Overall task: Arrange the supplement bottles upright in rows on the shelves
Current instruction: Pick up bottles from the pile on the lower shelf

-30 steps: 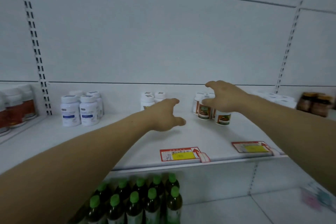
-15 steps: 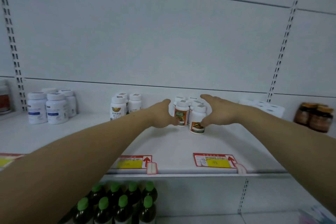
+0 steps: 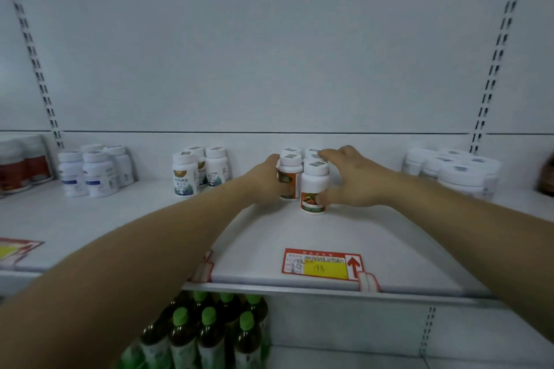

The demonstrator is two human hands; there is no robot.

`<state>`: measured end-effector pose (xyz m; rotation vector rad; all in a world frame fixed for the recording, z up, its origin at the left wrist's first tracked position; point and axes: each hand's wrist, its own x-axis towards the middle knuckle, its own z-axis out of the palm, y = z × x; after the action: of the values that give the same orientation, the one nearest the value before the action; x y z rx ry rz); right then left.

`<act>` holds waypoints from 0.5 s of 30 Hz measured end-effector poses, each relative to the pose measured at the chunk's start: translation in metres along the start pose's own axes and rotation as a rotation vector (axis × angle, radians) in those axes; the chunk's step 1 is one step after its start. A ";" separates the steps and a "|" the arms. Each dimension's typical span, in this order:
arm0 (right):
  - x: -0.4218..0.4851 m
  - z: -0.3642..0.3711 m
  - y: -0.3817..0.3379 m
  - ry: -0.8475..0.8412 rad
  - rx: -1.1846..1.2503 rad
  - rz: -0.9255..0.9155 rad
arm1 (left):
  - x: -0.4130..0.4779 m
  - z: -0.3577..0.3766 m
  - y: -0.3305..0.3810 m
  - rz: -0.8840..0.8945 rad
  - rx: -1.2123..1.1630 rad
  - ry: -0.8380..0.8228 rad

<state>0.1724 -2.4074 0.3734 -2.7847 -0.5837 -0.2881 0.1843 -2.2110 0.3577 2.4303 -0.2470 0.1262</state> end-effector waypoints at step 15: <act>0.007 0.012 -0.052 0.213 -0.047 -0.140 | -0.032 -0.021 -0.028 -0.024 0.211 -0.161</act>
<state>0.1582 -2.3552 0.3759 -2.7140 -0.7276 -0.6269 0.1583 -2.1715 0.3507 2.6556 -0.2898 -0.0581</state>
